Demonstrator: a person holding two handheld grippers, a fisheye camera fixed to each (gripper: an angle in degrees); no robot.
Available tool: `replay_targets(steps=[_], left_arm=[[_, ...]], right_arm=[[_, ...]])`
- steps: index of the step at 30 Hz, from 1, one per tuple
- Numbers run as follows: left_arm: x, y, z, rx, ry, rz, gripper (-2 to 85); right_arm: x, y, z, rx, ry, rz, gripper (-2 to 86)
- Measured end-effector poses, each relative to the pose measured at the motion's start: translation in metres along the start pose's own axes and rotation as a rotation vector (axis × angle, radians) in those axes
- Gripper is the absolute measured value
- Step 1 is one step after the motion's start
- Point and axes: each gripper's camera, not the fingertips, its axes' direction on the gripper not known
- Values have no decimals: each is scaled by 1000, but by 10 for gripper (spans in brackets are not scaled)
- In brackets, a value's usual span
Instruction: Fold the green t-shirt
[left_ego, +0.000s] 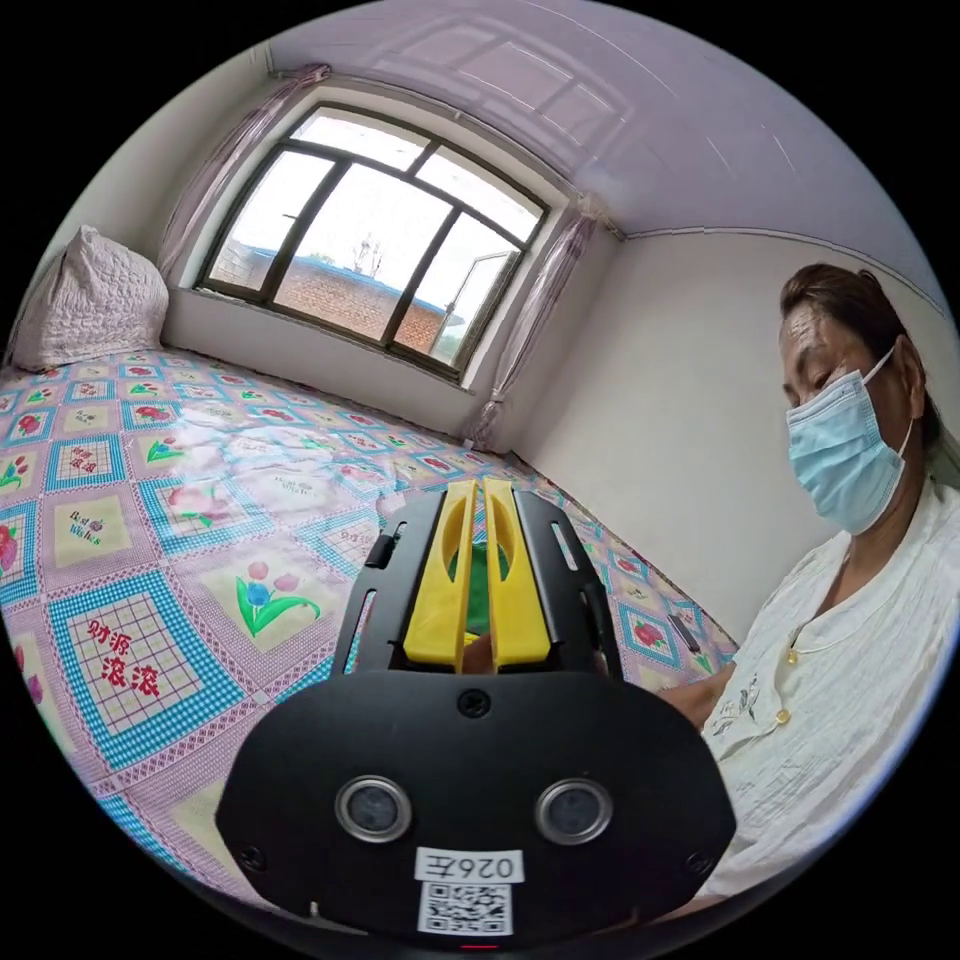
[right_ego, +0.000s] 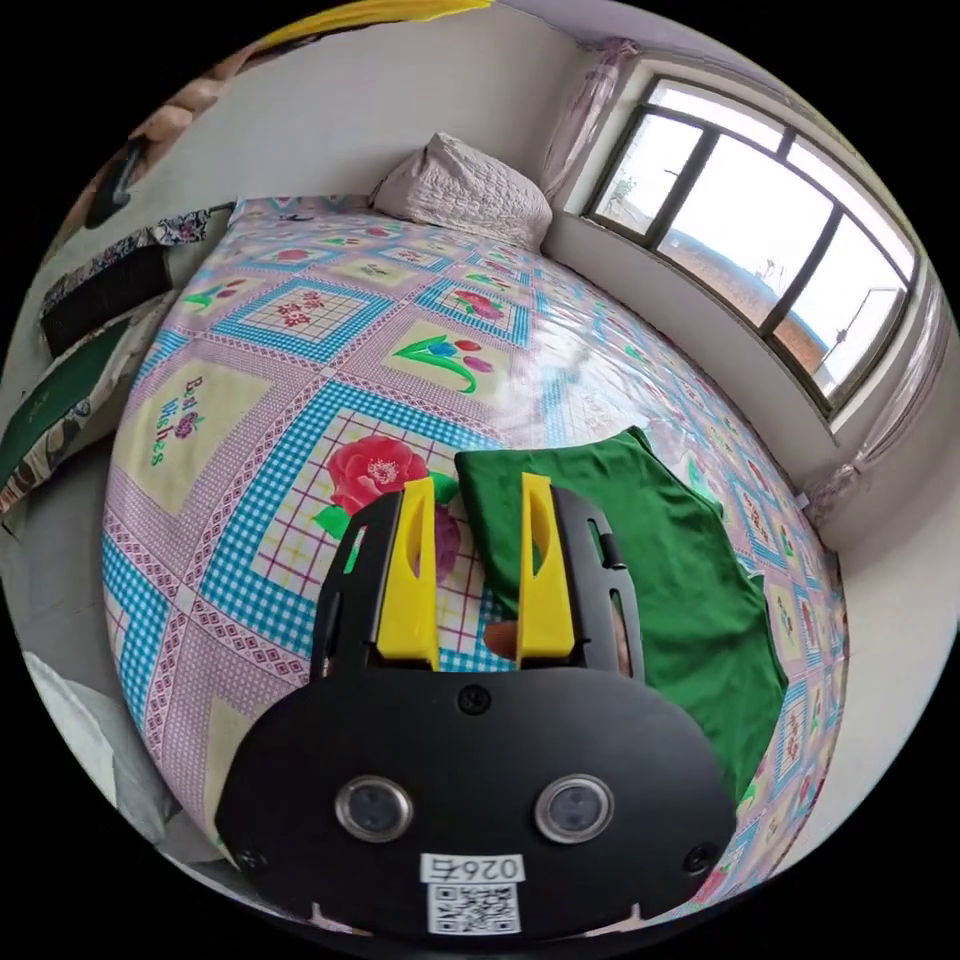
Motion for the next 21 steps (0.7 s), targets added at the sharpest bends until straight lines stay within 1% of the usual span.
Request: replay_targets(steps=[1, 3, 4, 5, 6, 7, 10, 13, 15, 19, 21], left_arm=[[-3, 3, -4, 2, 3, -14, -8], [-15, 14, -17, 5, -2, -56, -9], [-18, 15, -19, 0, -8, -65, -9], [-24, 18, -21, -9, -16, -77, -9], [-31, 19, -22, -21, -23, -91, -9], [-35, 19, -21, -29, -28, -100, -9], [-57, 22, -12, -83, -45, -152, -4], [-83, 27, 13, -174, -49, -208, 19], [-103, 33, 45, -286, -38, -241, 49], [-127, 45, 102, -444, -7, -282, 86], [-135, 51, 144, -556, 14, -274, 104]], right_arm=[[-8, -5, 8, -16, 20, -18, 82], [-34, -21, 46, -118, 135, -90, 72], [-39, -23, 56, -149, 161, -105, 51], [-46, -27, 69, -176, 201, -118, 10], [-50, -27, 77, -199, 240, -126, 1], [-52, -27, 77, -195, 237, -137, -4], [-48, -18, 52, -155, 158, -91, -12], [-42, 12, 7, -86, 3, -47, -15], [-45, 46, -30, -58, -108, -37, -15], [-54, 99, -83, -65, -200, -8, -15], [-55, 132, -113, -93, -238, 51, -16]])
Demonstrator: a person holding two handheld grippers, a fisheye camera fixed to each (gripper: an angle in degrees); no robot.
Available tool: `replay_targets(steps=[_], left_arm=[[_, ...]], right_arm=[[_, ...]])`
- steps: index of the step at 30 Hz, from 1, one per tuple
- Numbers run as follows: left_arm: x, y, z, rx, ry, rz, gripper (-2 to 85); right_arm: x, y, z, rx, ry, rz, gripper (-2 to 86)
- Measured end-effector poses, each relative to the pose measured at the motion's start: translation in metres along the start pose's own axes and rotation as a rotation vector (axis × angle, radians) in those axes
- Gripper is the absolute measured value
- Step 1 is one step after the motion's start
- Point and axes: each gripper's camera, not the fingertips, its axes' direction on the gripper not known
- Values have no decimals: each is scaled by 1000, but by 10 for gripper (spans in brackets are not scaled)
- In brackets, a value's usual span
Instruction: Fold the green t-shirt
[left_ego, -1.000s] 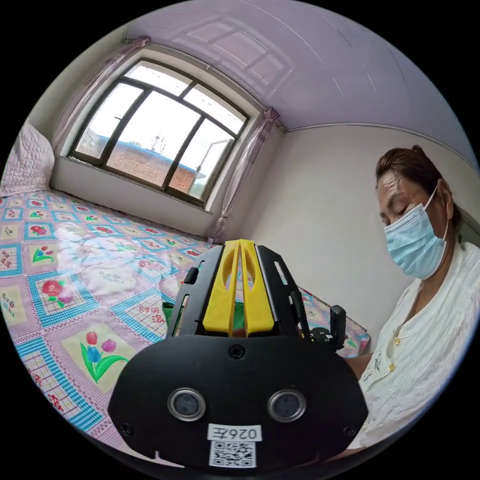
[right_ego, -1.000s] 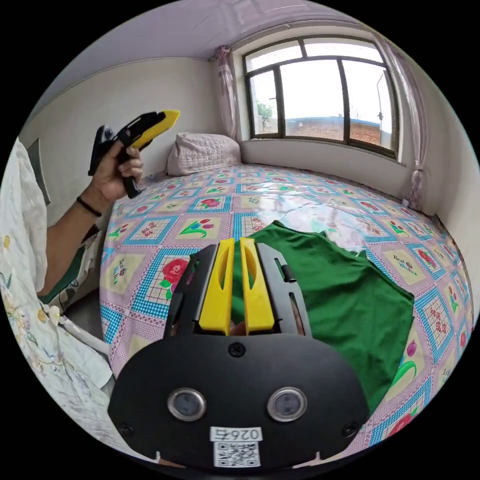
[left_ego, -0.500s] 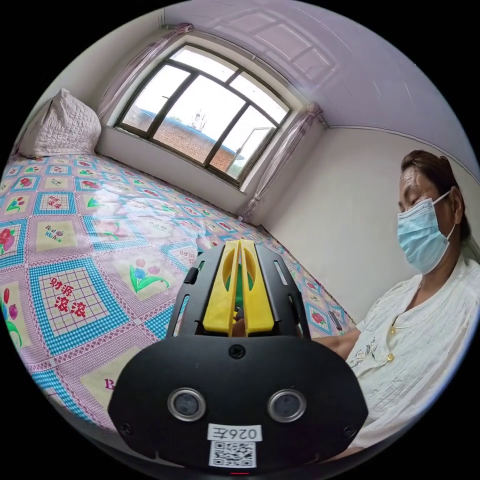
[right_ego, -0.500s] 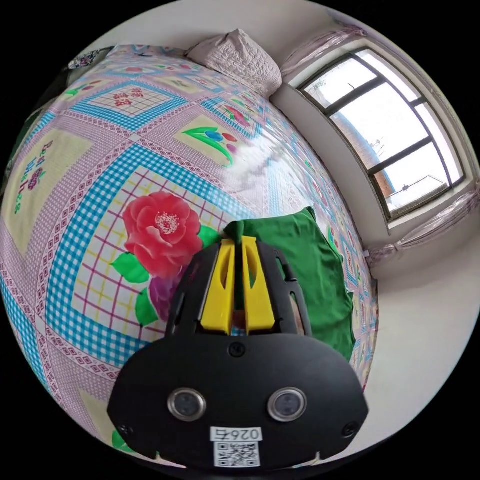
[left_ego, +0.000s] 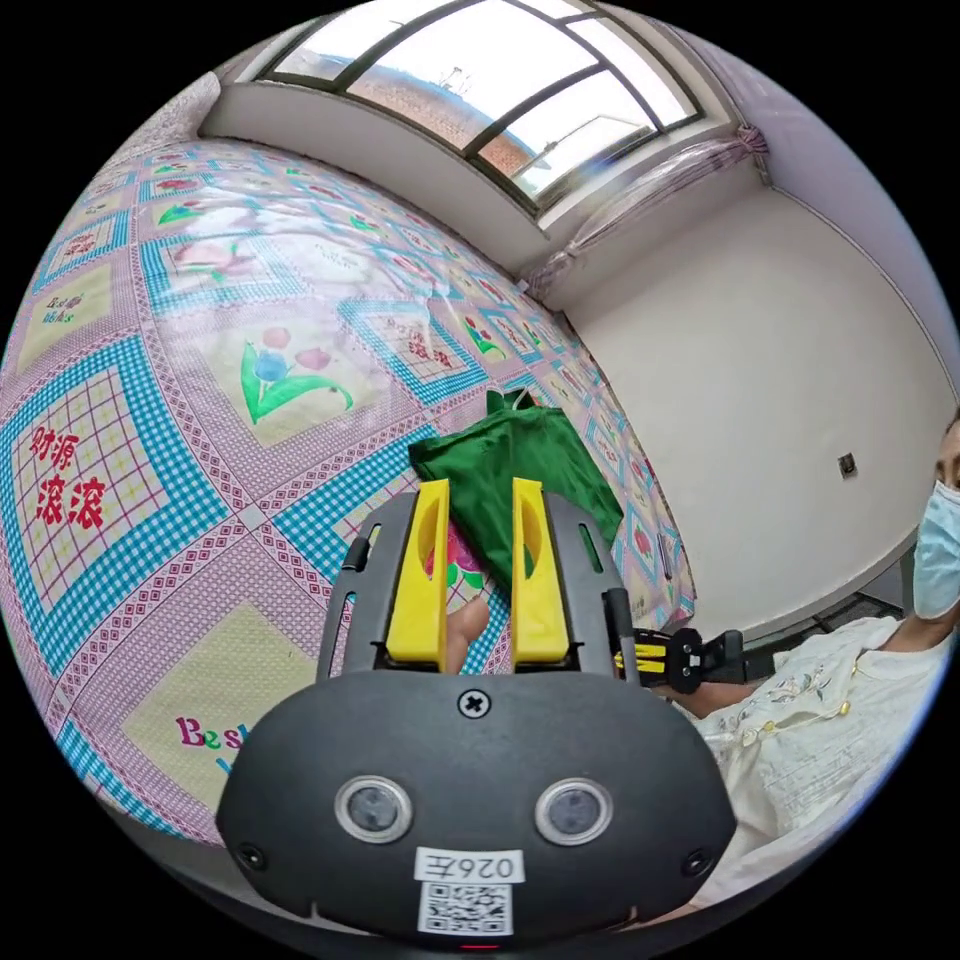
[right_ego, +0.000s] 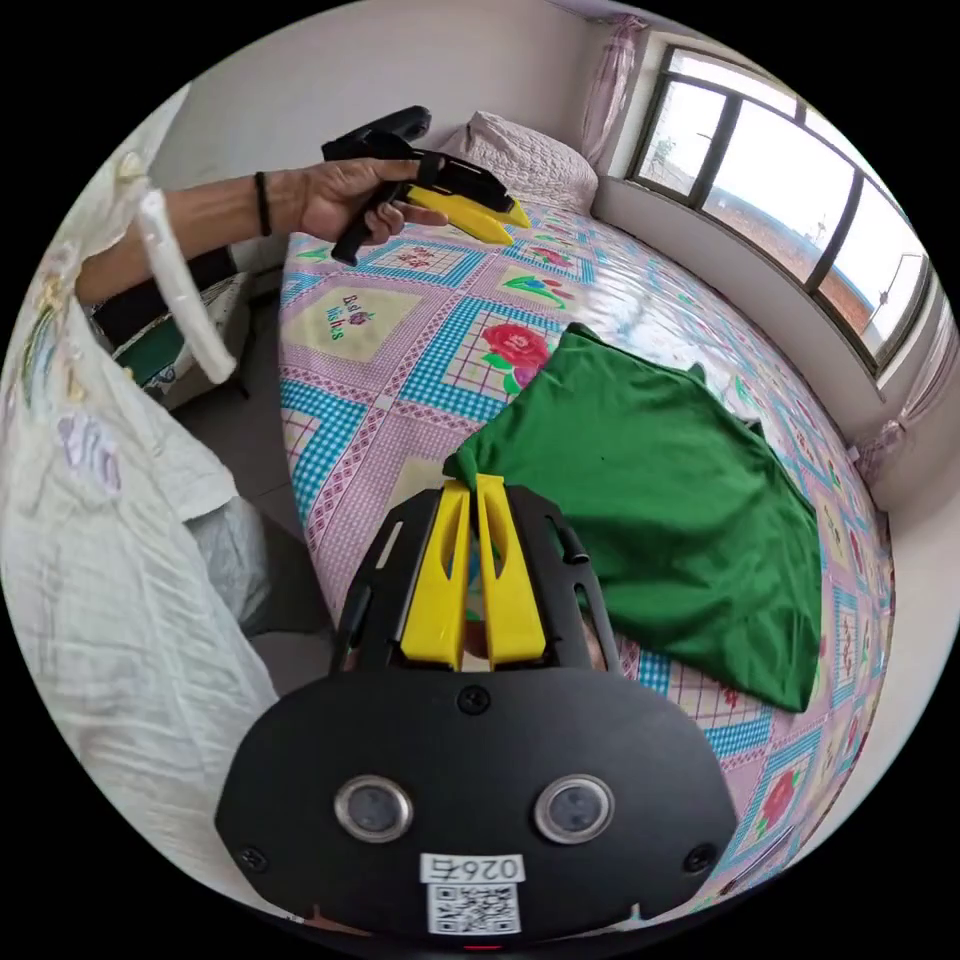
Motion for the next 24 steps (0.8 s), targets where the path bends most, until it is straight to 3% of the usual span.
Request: replay_targets(steps=[9, 17, 20, 22, 24], left_arm=[[17, -36, 112, -437, -194, 231, 160], [54, -61, 144, -554, -306, 449, 189], [57, -70, 151, -572, -460, 550, 154], [56, -80, 153, -617, -372, 599, 64], [35, -100, 150, -665, -226, 486, 38]], right_arm=[[5, 64, -55, -70, 15, 239, -16], [23, 58, -65, -54, 40, 295, -16], [31, 59, -72, -48, 41, 315, -16], [37, 59, -78, -30, 29, 341, -16], [46, 59, -85, -32, 14, 372, -16]])
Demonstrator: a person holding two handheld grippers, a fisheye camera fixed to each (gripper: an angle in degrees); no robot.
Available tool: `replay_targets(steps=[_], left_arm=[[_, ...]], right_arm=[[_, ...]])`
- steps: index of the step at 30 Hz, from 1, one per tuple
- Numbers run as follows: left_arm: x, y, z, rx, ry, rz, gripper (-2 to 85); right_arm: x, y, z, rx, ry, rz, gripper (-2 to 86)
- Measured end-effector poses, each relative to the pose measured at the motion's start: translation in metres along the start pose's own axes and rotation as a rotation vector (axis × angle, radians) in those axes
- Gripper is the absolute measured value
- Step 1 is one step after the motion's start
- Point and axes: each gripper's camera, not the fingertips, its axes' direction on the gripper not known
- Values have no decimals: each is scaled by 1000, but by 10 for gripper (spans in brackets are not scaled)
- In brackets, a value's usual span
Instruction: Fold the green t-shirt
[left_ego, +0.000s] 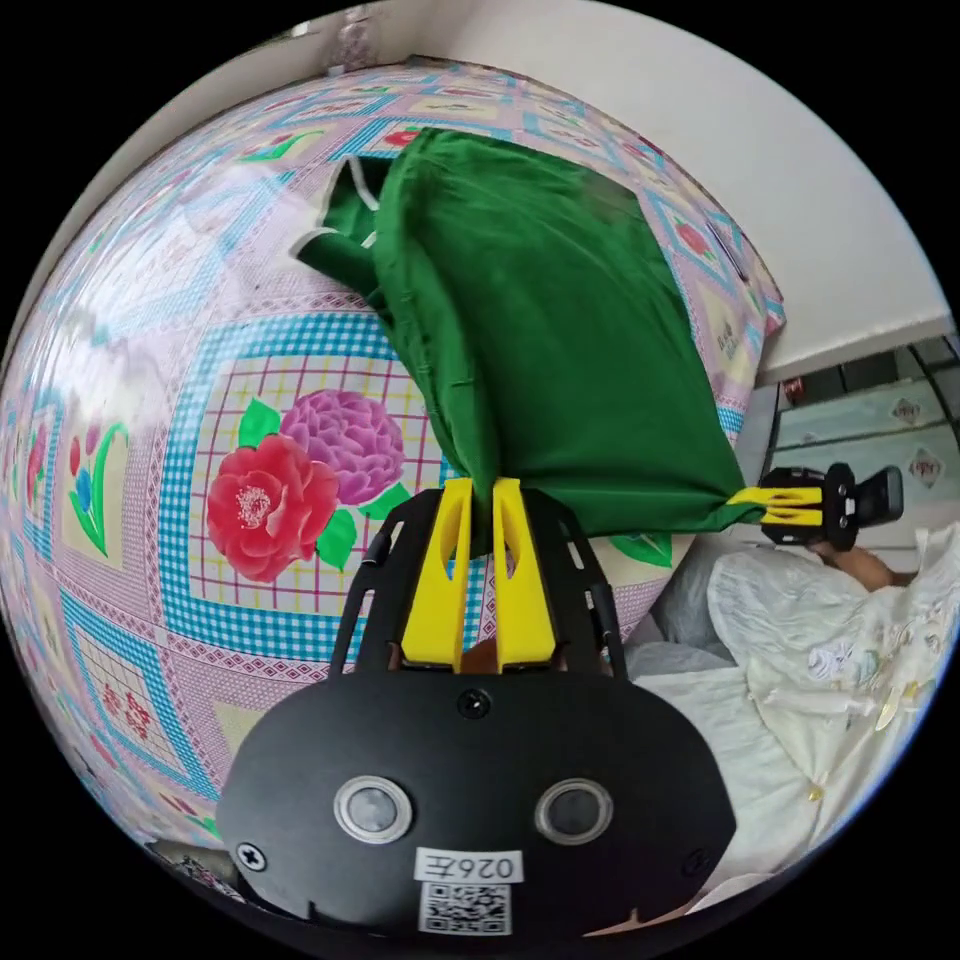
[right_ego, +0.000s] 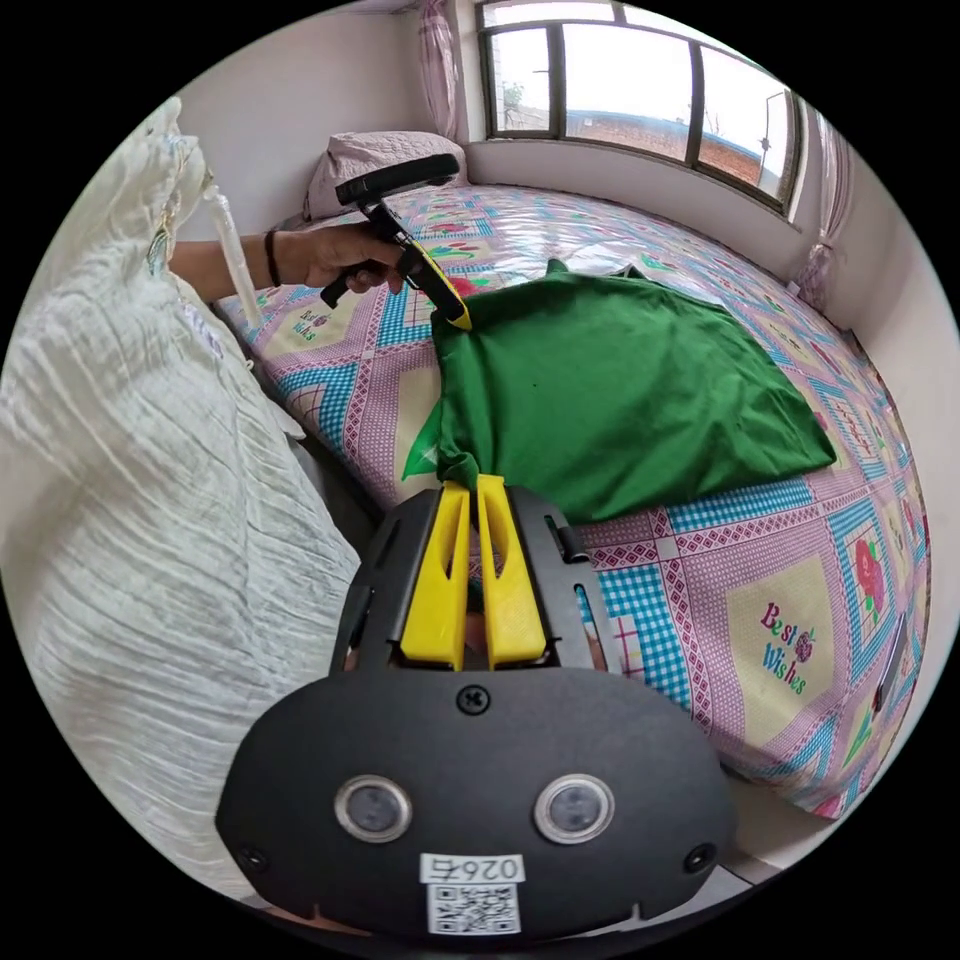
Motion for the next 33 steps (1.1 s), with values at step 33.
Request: replay_targets(steps=[33], left_arm=[[-278, -288, -28, 223, 1125, -397, 126]], right_arm=[[477, -128, -48, 2, 27, 637, 10]])
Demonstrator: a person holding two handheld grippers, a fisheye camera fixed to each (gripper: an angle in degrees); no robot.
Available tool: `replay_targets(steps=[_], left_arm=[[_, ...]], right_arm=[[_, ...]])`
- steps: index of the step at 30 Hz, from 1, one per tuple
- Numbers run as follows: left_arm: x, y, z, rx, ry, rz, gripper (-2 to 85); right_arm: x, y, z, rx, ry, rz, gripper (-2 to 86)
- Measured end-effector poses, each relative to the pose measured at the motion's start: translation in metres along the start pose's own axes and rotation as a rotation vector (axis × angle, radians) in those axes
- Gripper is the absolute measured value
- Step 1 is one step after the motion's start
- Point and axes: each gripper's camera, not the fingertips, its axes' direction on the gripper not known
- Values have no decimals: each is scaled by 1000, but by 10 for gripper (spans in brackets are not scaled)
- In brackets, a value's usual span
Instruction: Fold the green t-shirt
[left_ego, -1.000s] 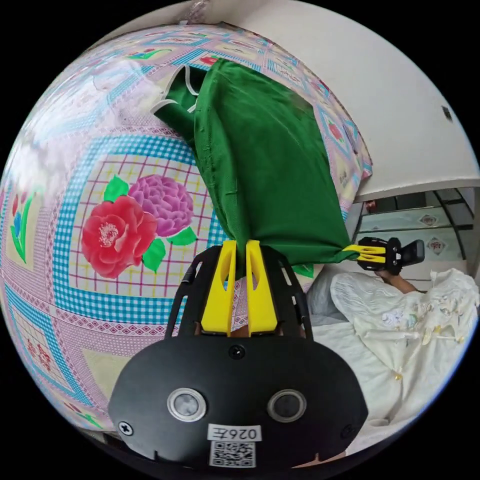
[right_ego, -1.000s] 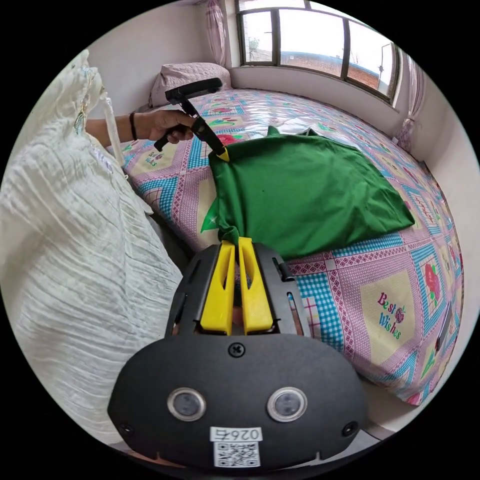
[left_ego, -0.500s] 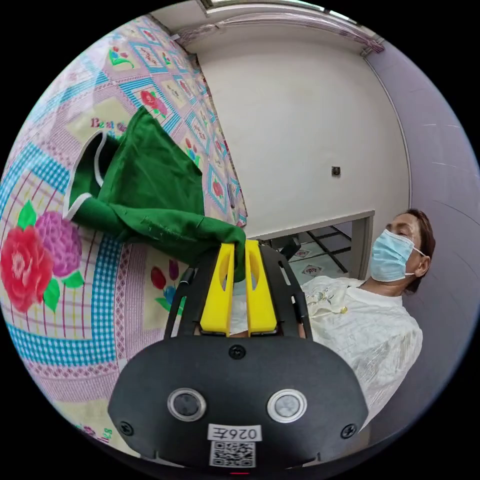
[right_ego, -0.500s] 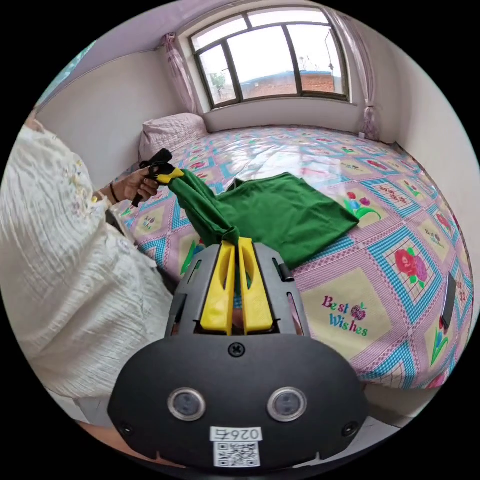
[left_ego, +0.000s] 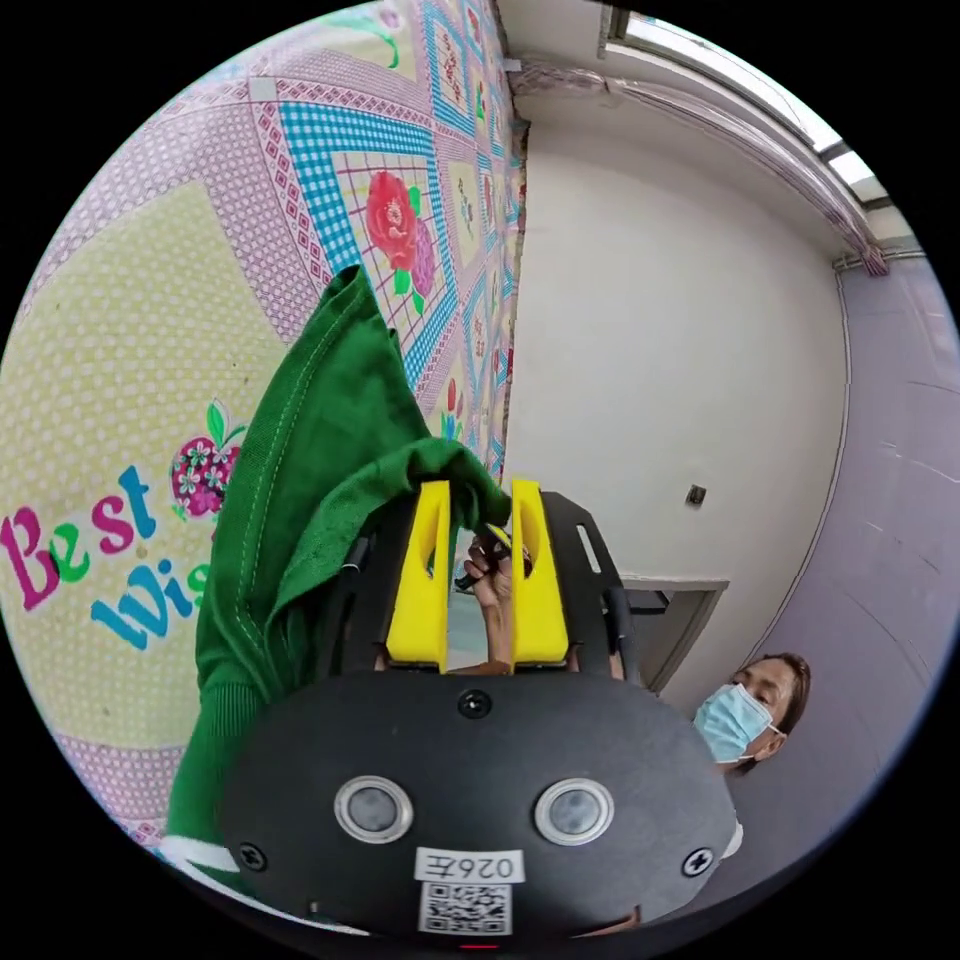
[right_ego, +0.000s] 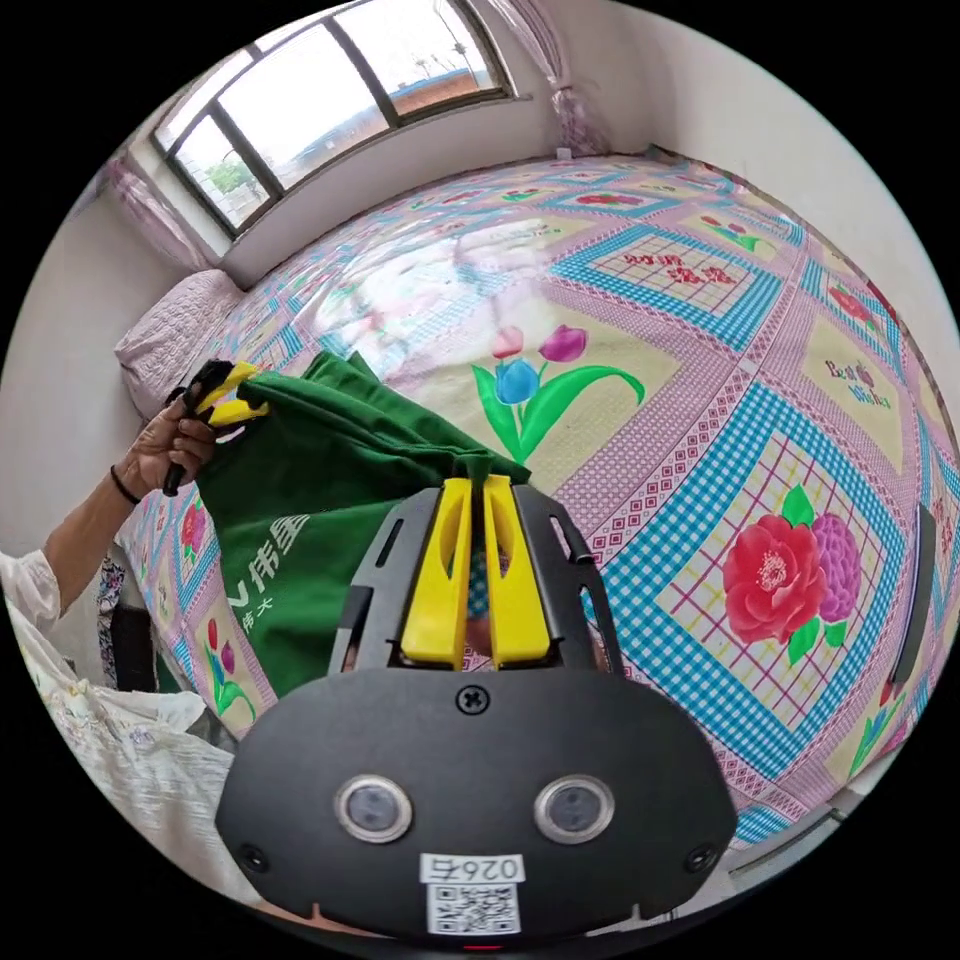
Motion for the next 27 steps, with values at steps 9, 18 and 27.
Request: replay_targets(steps=[9, 18, 27], left_arm=[[52, 0, -40, 87, 2, 255, 69], [7, 3, 64, -205, -145, 255, -9], [7, -8, 64, -58, -242, 200, -10]], right_arm=[[33, 20, -48, 195, -92, 185, 40], [-42, 27, -50, 185, -77, 1, -7], [-29, 27, -69, 223, -18, 88, -9]])
